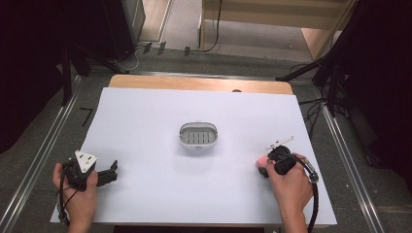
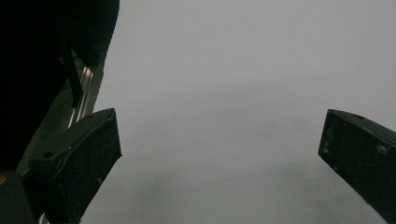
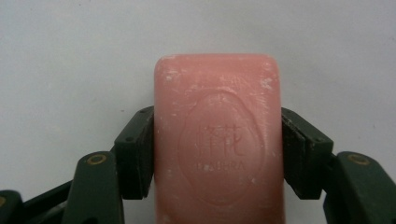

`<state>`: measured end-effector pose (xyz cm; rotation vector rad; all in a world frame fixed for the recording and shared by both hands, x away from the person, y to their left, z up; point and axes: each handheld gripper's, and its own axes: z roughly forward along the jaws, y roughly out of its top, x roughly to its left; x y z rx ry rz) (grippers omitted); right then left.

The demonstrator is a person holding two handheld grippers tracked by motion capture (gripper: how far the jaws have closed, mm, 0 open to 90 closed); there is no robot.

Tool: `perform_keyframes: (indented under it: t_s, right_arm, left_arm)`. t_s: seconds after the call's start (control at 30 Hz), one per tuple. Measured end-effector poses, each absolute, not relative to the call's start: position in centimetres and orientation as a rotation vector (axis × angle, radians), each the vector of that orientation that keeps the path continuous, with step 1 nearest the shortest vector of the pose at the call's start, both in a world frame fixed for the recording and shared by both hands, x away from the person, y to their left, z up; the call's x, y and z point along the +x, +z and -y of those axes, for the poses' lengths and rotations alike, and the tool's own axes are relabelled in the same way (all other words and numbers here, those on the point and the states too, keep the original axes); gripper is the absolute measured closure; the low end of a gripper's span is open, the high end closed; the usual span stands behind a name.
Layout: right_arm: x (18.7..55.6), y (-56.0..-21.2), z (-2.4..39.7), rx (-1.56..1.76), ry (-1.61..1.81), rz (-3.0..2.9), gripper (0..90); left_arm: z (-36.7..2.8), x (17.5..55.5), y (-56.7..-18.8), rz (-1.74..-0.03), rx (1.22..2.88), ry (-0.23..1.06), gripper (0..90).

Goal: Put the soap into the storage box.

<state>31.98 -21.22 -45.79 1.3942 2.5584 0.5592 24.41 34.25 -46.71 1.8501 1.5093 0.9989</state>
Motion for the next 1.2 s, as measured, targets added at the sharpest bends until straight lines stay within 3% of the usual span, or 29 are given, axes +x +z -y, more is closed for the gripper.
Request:
perform_keyframes:
  t_s: [0.7,1.2]
  right_arm:
    - [32.1,-45.7,21.5,1.36,0.592,-2.564,38.8]
    - [32.5,-43.1,20.6,1.154,0.666,-2.645,38.9]
  left_arm:
    - [-34.3,24.4,-46.7,-1.517,1.844,1.006,0.0]
    - [-34.3,24.4,-46.7,-1.516,1.842,1.002,0.0]
